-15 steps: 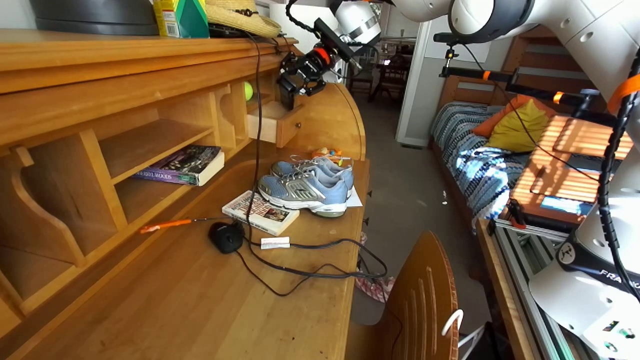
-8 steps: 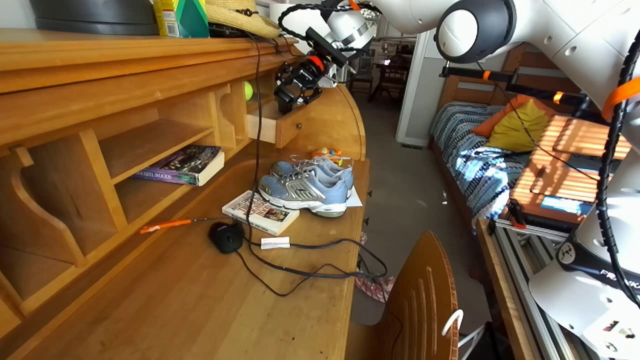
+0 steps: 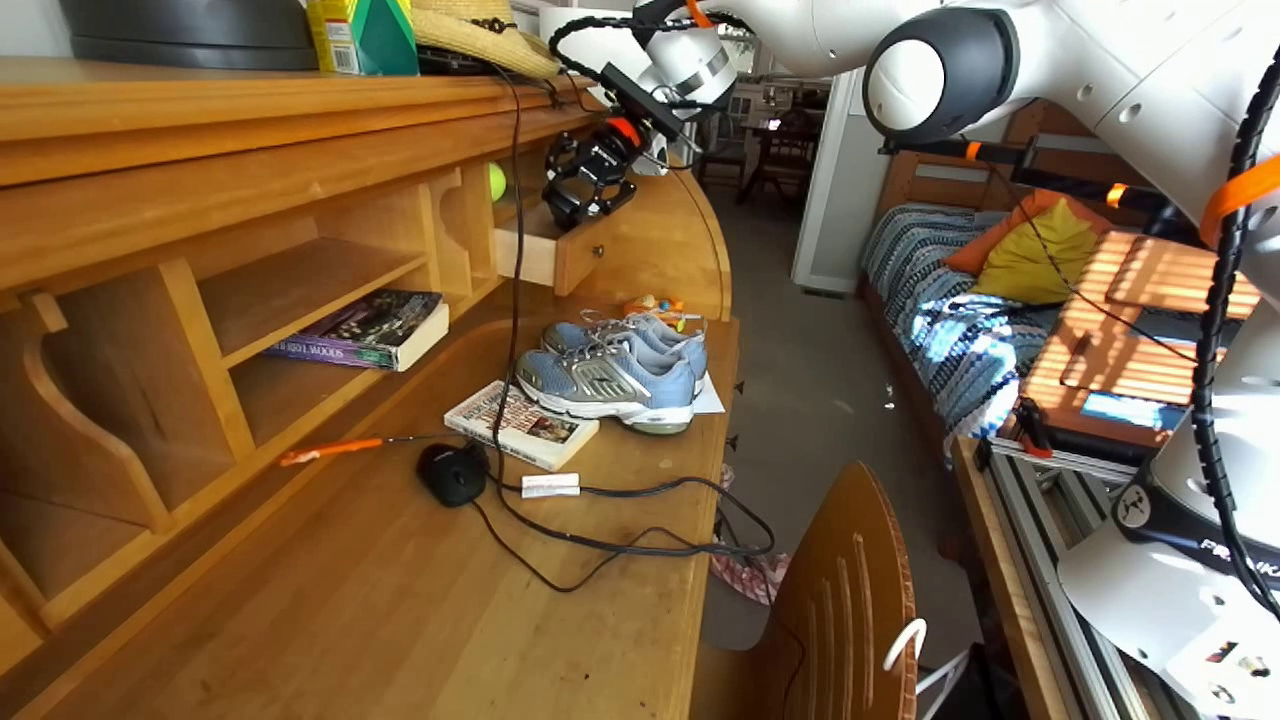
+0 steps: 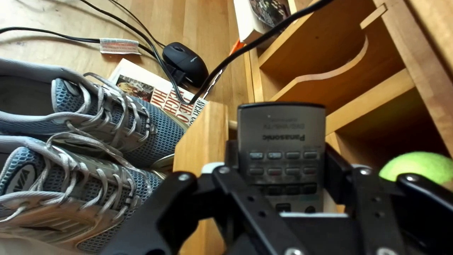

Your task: Pick up the remote and put it in the drawer on the right

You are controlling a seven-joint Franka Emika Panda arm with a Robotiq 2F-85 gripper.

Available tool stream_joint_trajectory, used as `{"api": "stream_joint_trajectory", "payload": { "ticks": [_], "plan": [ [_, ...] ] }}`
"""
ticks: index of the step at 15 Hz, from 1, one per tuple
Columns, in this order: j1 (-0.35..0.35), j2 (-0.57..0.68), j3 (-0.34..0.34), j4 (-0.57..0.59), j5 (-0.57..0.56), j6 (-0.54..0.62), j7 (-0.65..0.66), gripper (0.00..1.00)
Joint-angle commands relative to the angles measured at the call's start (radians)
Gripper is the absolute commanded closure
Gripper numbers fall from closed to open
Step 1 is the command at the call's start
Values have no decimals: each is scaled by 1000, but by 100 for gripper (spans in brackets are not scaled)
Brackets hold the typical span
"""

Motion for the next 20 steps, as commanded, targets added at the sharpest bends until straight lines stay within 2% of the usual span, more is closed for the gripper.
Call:
{"api": "stream_joint_trajectory", "payload": {
  "ticks": [1, 2, 3, 4, 6, 10, 11, 12, 14, 15, 16, 18, 20],
  "plan": [
    [-11, 21, 27, 43, -59, 49, 34, 52],
    [-12, 21, 33, 44, -64, 51, 38, 43],
    [-14, 22, 38, 44, -68, 55, 42, 28],
    [-15, 22, 42, 45, -73, 61, 45, 57],
    [-18, 22, 47, 47, -82, 78, 49, 66],
    [-25, 23, 60, 56, -98, 101, 58, 96],
    [-26, 23, 62, 57, -100, 102, 61, 100],
    [-28, 22, 65, 57, -100, 100, 69, 69],
    [-36, 17, 75, 55, -93, 92, 77, 67],
    [-48, 7, 89, 48, -83, 66, 71, 93],
    [-39, -13, 66, 21, -61, 56, 50, 94],
    [-52, -43, 74, -10, -51, 33, 18, 100],
    [-67, -53, 82, -19, -41, -2, -5, 100]
  ]
}}
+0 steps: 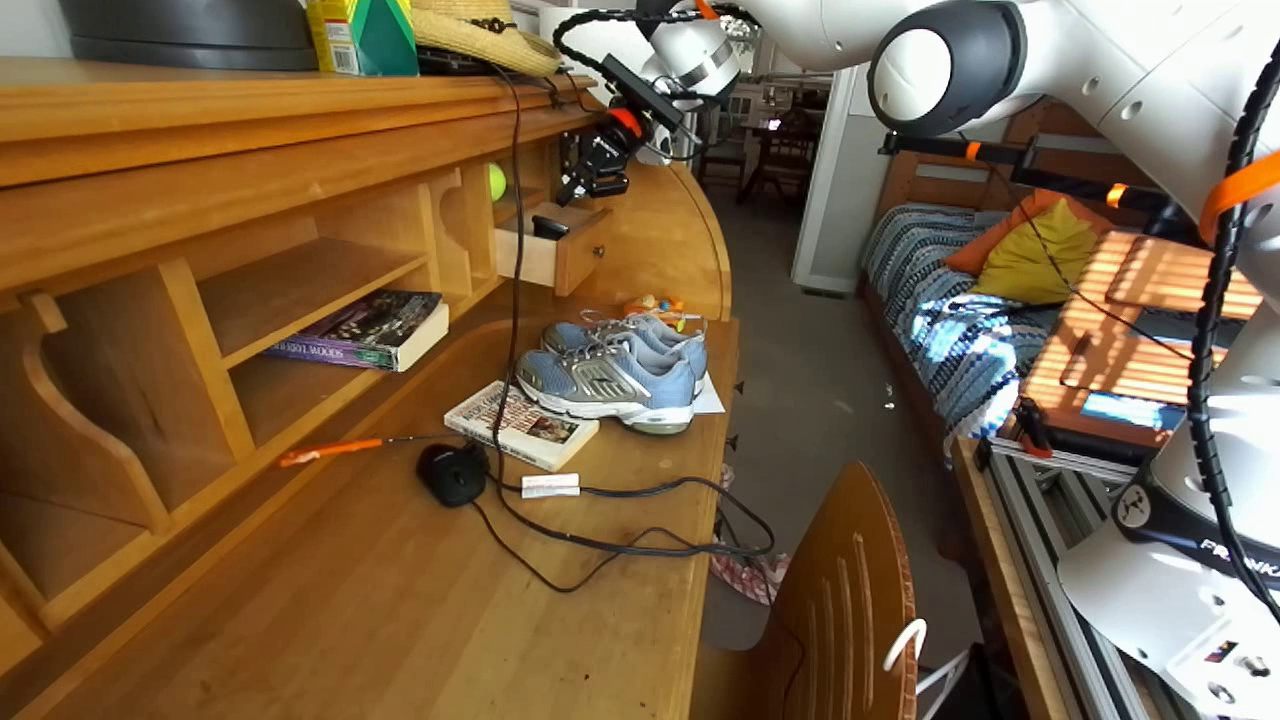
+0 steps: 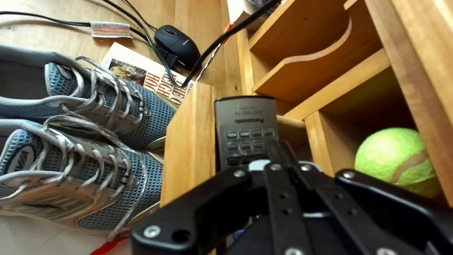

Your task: Pick up the remote and put it in the drawer on the right

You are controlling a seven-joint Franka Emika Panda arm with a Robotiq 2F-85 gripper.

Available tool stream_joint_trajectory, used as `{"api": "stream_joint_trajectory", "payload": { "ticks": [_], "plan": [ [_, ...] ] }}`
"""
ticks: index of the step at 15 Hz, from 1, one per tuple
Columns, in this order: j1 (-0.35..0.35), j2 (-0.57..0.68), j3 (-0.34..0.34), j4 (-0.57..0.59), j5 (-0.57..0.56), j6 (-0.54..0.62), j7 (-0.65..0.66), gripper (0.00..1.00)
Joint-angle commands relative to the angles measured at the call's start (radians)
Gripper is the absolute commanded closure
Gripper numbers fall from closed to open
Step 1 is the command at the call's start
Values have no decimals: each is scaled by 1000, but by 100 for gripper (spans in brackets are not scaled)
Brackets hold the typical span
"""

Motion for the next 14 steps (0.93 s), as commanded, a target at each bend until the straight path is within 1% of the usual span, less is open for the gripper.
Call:
{"api": "stream_joint_trajectory", "payload": {
  "ticks": [1, 5, 7, 9, 10, 14],
  "plan": [
    [-33, -46, 27, -41, 30, -77, -46, 100],
    [-30, -73, 57, -70, 38, -156, -90, 100],
    [-21, -97, 69, -108, 32, -188, -107, 100],
    [-18, -133, 79, -157, 34, -195, -148, 100],
    [-17, -69, 75, -60, 27, -179, -97, 100],
    [-8, -81, 72, -71, 14, -184, -112, 100]
  ]
}}
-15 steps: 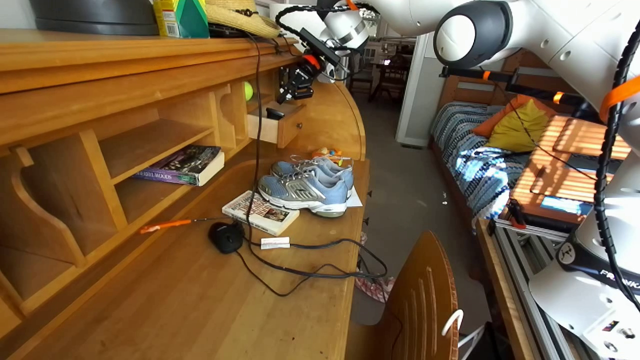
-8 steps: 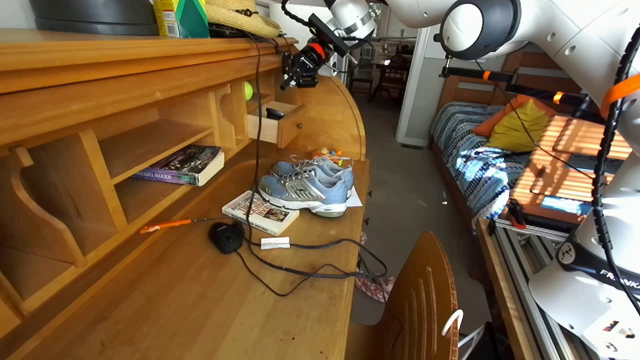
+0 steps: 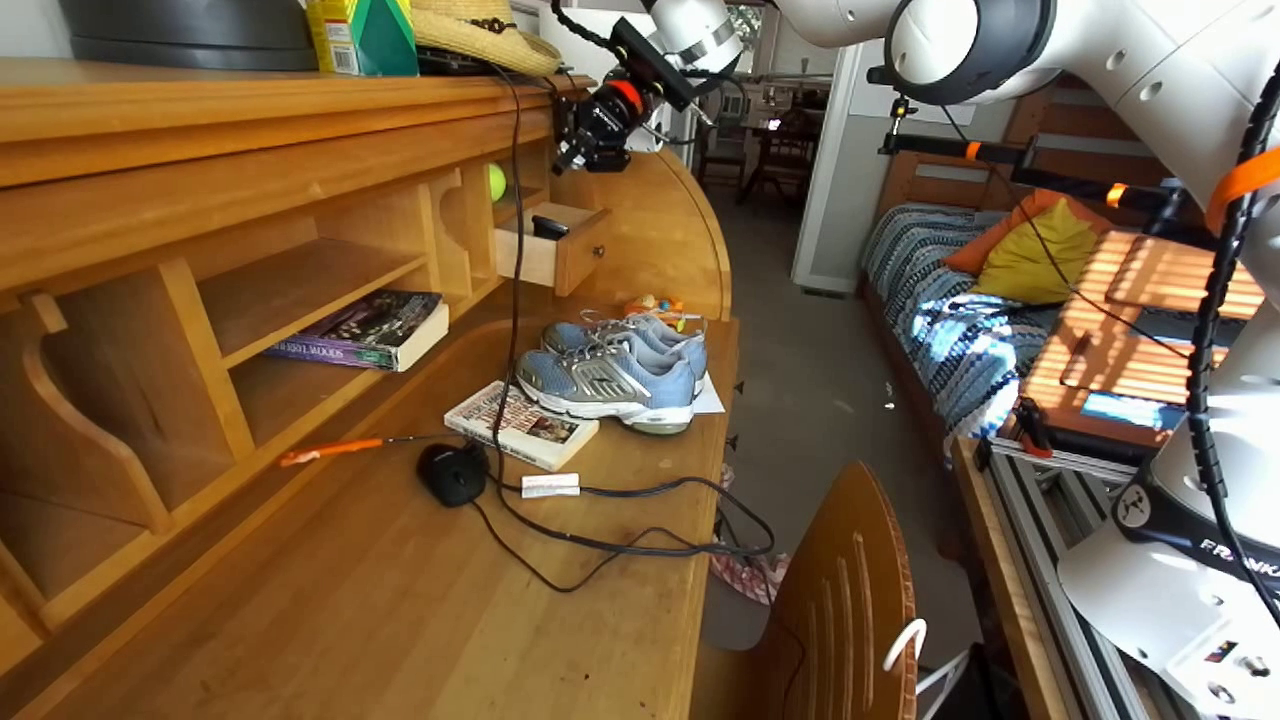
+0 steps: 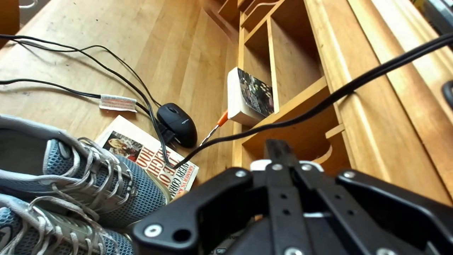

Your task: Pick up the remote and put it in the drawer on the right

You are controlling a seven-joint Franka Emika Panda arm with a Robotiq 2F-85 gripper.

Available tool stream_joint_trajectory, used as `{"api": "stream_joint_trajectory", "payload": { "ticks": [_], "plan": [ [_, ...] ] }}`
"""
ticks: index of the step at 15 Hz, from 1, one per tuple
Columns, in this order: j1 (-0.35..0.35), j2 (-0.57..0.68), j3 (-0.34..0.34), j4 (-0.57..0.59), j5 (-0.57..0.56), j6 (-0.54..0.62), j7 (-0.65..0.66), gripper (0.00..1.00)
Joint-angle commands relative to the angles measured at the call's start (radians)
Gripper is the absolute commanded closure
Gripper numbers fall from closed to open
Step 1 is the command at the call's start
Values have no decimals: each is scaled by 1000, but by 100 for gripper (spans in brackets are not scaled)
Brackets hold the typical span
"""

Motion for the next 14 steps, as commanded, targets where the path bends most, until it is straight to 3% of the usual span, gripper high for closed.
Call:
{"api": "stream_joint_trajectory", "payload": {
  "ticks": [1, 10, 14],
  "plan": [
    [24, -21, -15, -23, -29, 22, -14, 100],
    [152, -184, -93, -244, -140, 192, -86, 100],
    [143, -276, -79, -406, -121, 164, -266, 100]
  ]
}}
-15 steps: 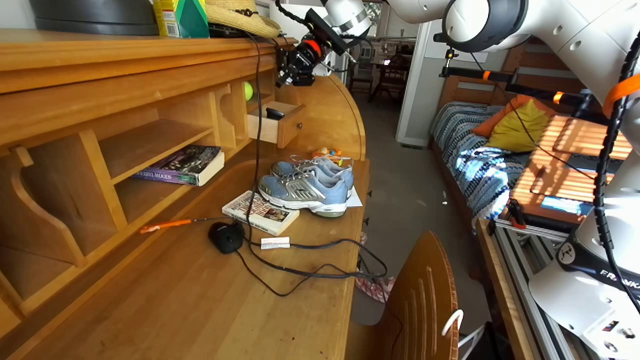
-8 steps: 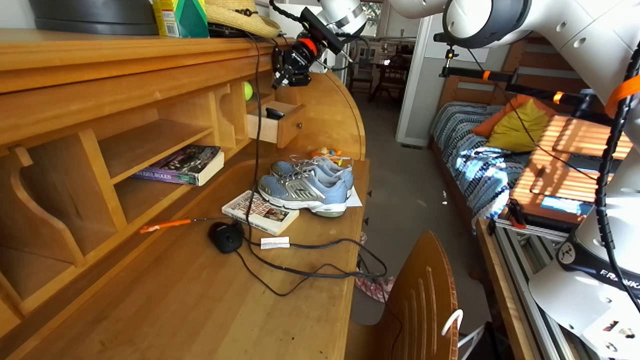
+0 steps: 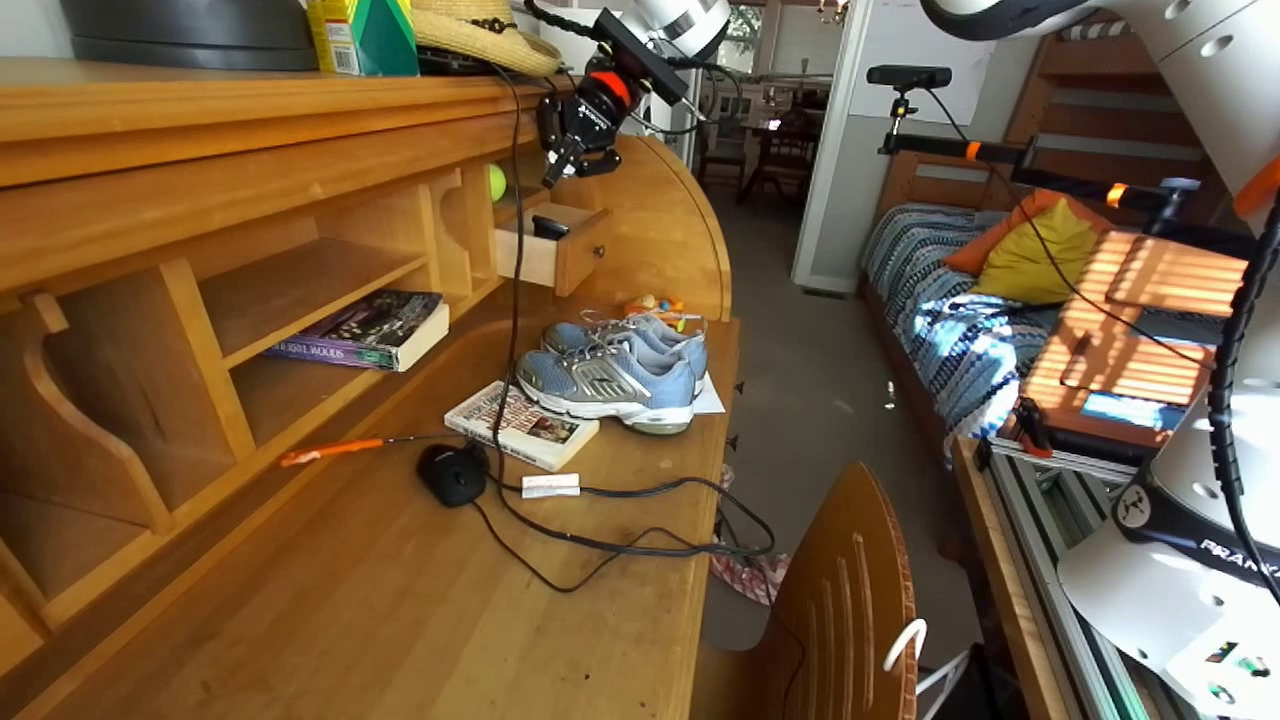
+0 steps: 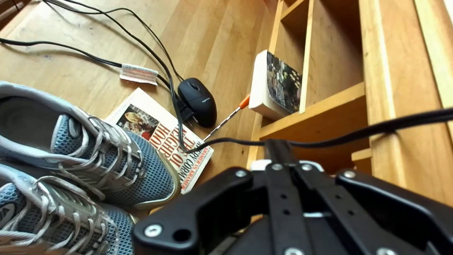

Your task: Pick up the remote and put it in the drawer on the right

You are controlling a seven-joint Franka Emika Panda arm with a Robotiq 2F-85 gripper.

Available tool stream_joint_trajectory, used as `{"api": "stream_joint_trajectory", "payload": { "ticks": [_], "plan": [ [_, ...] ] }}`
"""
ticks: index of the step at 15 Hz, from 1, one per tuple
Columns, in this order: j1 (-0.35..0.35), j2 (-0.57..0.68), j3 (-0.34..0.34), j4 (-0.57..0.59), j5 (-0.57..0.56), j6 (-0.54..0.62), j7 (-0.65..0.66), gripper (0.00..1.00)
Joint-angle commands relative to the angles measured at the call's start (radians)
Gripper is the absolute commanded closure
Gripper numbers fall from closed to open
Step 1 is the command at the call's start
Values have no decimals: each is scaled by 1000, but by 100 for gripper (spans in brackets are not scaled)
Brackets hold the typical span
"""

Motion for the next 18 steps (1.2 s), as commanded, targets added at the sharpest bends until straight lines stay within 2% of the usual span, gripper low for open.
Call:
{"api": "stream_joint_trajectory", "payload": {
  "ticks": [1, 7, 10, 12, 13, 14, 16, 18],
  "plan": [
    [-1, -124, -2, -225, 2, 18, -172, 100],
    [-12, -290, -62, -505, 86, 180, -344, 100],
    [50, -371, -69, -626, 76, 291, -392, 100],
    [91, -401, -58, -671, 87, 367, -373, 100],
    [119, -418, -62, -701, 116, 476, -333, 100],
    [78, -351, -62, -599, 84, 343, -359, 99],
    [116, -377, -58, -641, 99, 439, -340, 99],
    [122, -388, -59, -657, 100, 450, -336, 99]
  ]
}}
